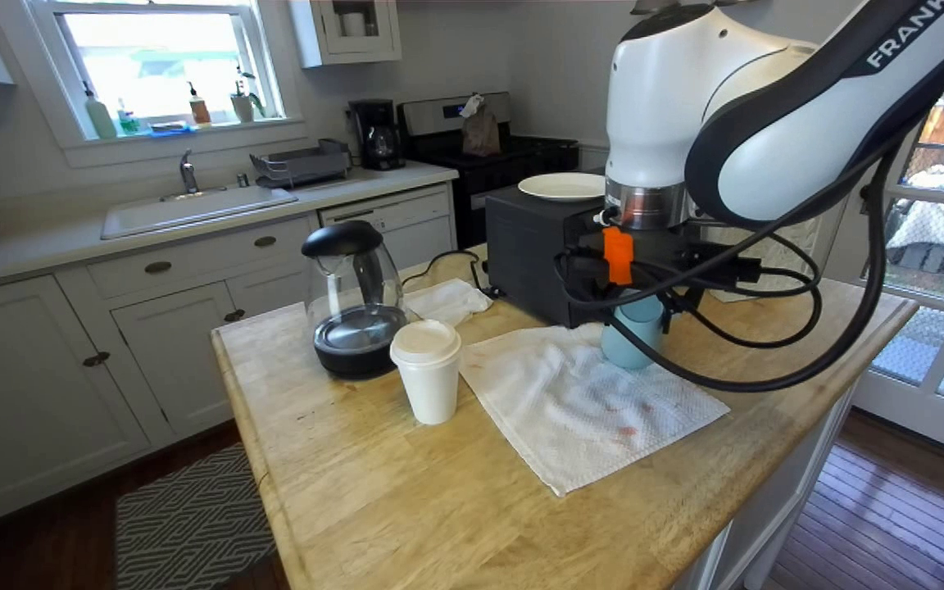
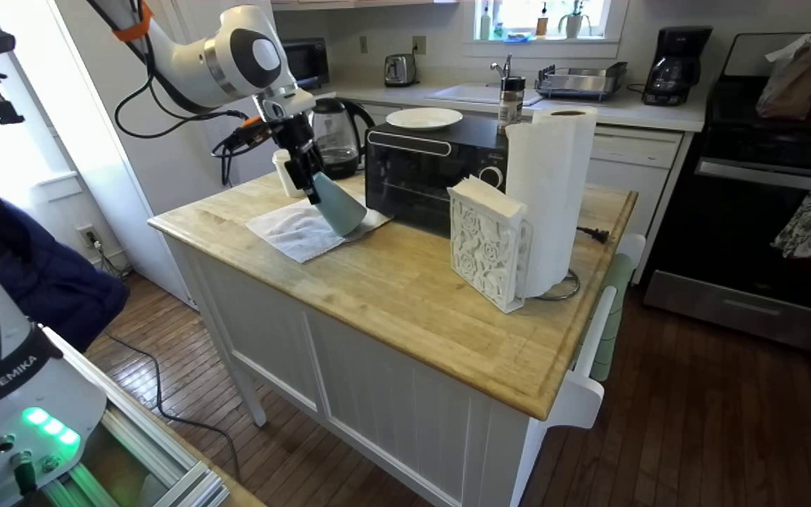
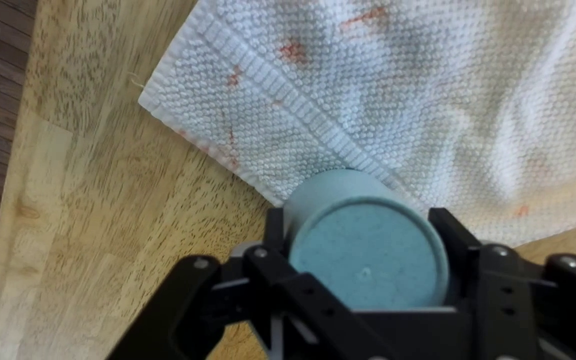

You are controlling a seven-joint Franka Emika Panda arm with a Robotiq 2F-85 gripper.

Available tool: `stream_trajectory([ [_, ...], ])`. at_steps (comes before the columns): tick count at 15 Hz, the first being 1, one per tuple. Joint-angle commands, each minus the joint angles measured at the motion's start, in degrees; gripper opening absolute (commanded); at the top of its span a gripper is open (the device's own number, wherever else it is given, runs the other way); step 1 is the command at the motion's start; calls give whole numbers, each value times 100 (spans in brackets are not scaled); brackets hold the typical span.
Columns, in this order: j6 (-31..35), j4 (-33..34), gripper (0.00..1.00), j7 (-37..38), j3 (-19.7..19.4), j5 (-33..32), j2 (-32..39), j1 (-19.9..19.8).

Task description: Turn the blue cup upright.

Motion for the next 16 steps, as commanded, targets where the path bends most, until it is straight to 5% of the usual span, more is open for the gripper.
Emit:
stream_trajectory([
  [1, 98, -259, 93, 175, 60, -234, -208, -13],
  [9, 114, -208, 100, -75, 166, 68, -117, -123],
  [16, -38, 29, 100, -2181, 320, 1615, -11, -690],
])
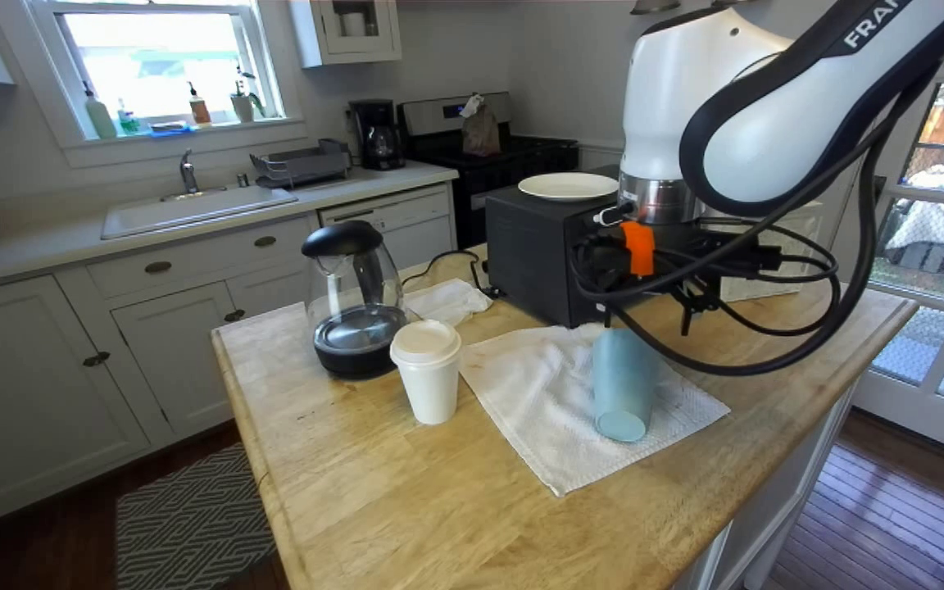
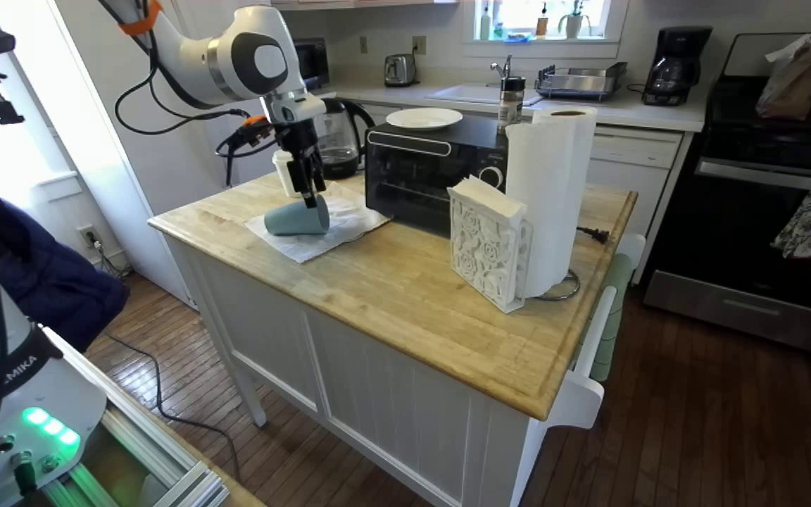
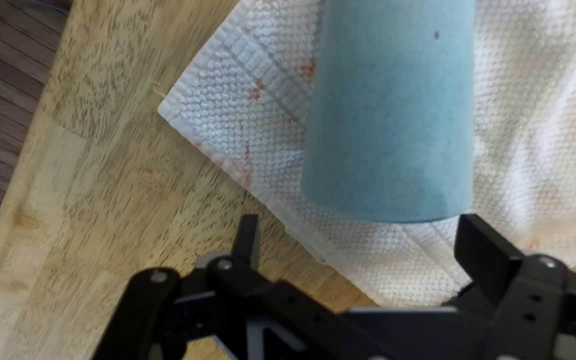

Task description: Turn the blue cup upright.

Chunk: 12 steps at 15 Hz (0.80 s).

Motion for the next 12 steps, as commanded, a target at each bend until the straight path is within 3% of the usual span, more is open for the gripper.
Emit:
stream_trajectory([
  [1, -70, 172, 100, -1070, 99, 767, 54, -366],
  [7, -1012, 650, 100, -2619, 127, 2080, 358, -706],
  [12, -1805, 1093, 100, -2724, 27, 2344, 727, -719],
])
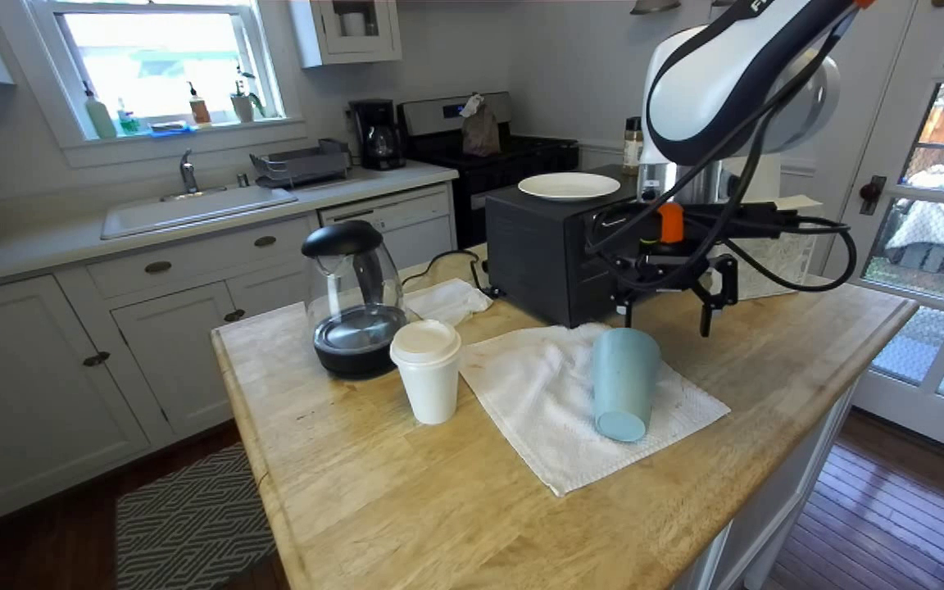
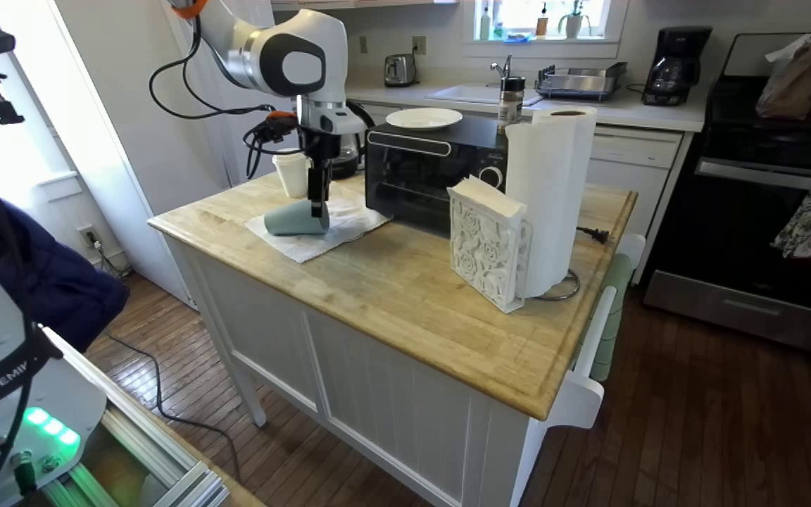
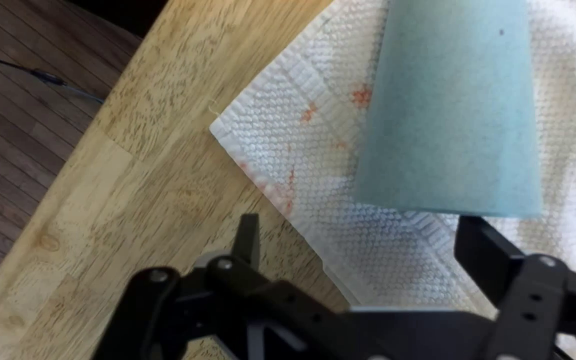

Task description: Turn the blue cup upright.

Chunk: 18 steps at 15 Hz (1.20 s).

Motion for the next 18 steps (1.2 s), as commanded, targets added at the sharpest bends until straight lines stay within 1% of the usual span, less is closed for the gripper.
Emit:
stream_trajectory([
  [1, -653, 499, 100, -146, 3, 316, 403, -75],
  [5, -1269, 875, 100, -113, -10, 625, 741, -141],
  [6, -1425, 969, 93, -111, -11, 741, 825, -173],
  [7, -1568, 1058, 78, -99, -13, 850, 894, -202],
  [8, -1681, 1145, 66, -75, -19, 966, 971, -232],
  [11, -1979, 1370, 44, -17, -40, 1303, 1123, -325],
  [16, -2042, 1519, 9, 59, -74, 1628, 1265, -394],
  [17, -2044, 1508, 3, 41, -71, 1683, 1222, -402],
  [18, -2026, 1490, 0, 28, -71, 1723, 1170, -402],
])
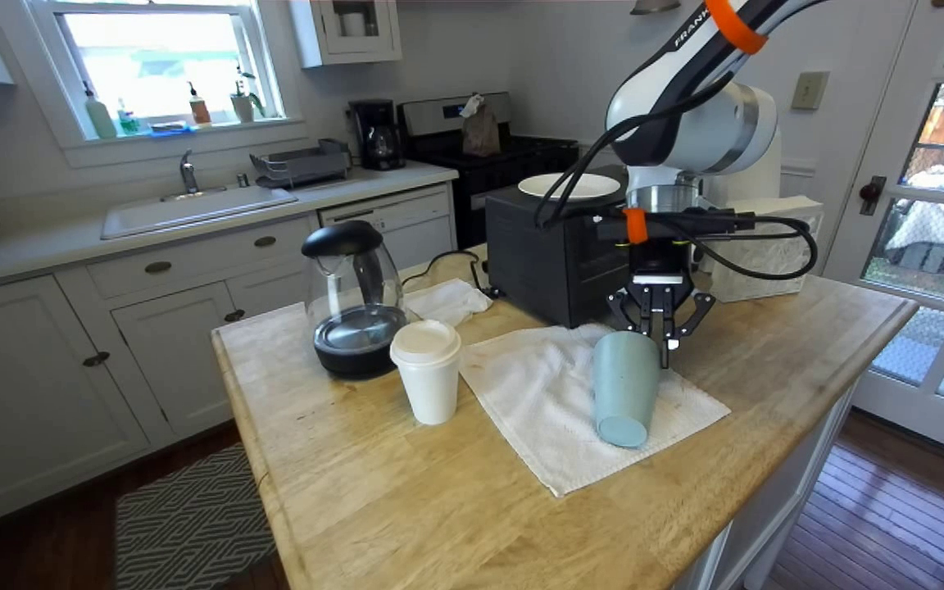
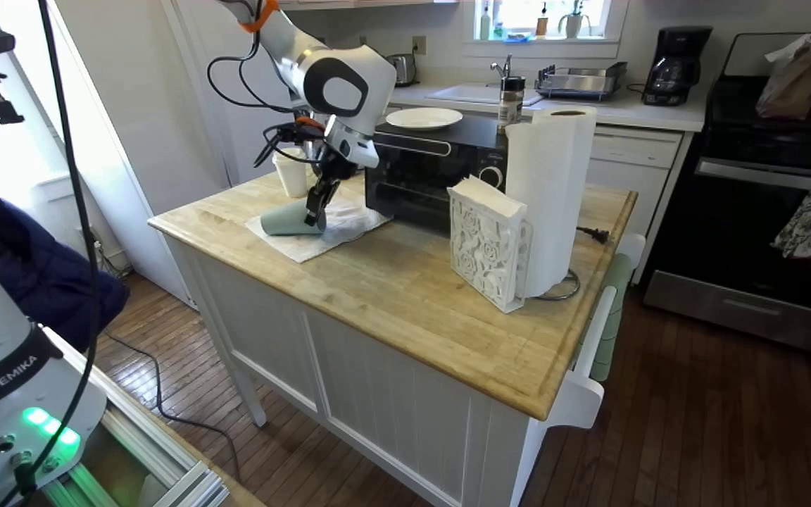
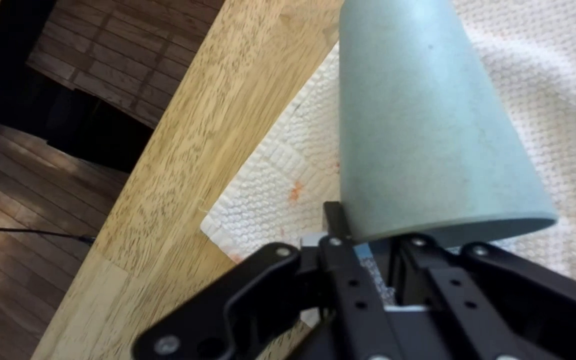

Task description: Turn the blue cup upright.

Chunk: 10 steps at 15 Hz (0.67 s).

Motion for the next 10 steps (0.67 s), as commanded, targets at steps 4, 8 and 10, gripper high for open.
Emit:
stream_trajectory([
  [4, -30, -129, 1, -77, 1, 217, -508, 22],
  [8, 338, -482, 1, 156, -83, -249, -1096, 270],
  [10, 778, -766, 1, 341, -117, -697, -1417, 432],
])
